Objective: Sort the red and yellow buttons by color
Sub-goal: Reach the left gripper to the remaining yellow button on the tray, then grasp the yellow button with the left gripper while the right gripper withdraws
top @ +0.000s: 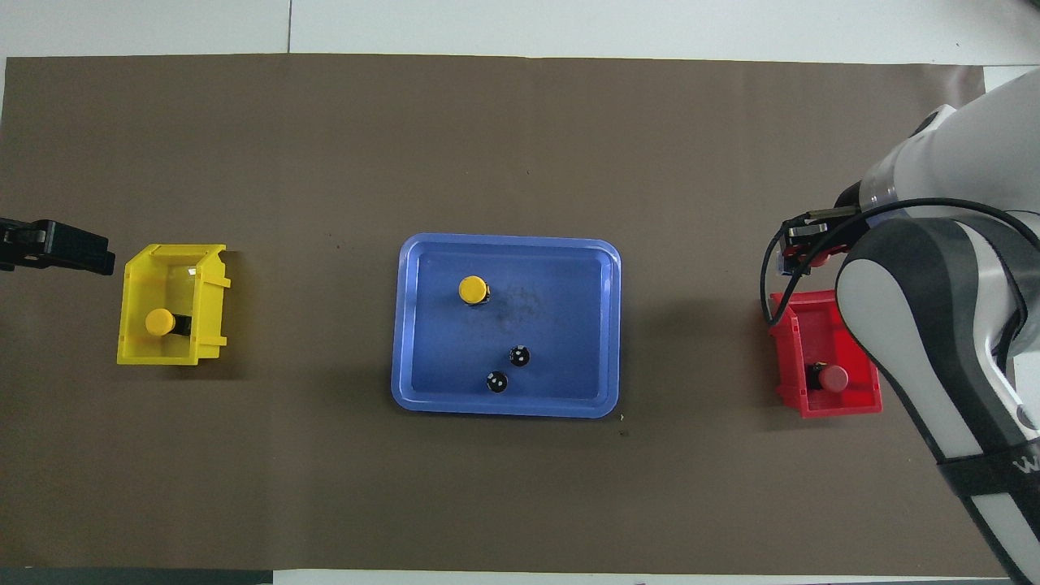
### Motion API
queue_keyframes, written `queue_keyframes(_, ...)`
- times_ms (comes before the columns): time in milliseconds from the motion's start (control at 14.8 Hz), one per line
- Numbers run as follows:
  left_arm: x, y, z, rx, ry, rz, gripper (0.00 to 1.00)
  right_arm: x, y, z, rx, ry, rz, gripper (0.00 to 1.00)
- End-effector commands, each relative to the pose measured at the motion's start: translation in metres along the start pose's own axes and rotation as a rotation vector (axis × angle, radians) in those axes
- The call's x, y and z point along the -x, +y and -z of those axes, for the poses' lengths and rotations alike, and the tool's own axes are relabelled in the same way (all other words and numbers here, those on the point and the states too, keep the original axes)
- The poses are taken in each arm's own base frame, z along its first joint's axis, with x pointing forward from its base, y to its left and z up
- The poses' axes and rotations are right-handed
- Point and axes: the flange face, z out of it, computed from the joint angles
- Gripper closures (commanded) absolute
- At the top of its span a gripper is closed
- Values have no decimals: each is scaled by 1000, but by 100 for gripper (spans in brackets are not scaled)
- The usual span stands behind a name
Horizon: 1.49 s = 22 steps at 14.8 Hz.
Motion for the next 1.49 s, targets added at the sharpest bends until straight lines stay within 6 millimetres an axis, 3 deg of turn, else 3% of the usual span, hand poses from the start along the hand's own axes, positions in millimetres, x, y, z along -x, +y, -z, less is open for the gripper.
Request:
queue_keyframes(0,-1,2,-3,-11,3,23,0,28,30,-21,-7,3,13,79)
queue_keyframes(68,-1,11,-15,-12,16,45,0,37,37,-31,-6,-1,10,79)
queue_keyframes(338,-7,118,-71,-5,56,123,0,63,44,-56,-20,-25,1,79)
queue_keyframes(474,-4,151,-92,3,68,153,0,73,48,-69,-12,-5,22,79)
queue_keyframes(541,1,178,-109,7,53,151,0,77,54,-76,-8,8,26,79)
queue_keyframes(676,5,217,-141,27,78,196,0,80,59,-85,-3,27,35,79)
queue_keyframes(879,5,270,-171,51,99,246,0,80,59,-88,-2,33,34,79)
queue_keyframes(1150,16,319,-201,70,106,260,0,90,58,-110,3,42,33,79)
queue_keyframes(1421,7,332,-230,87,119,266,0,88,57,-117,4,54,35,79)
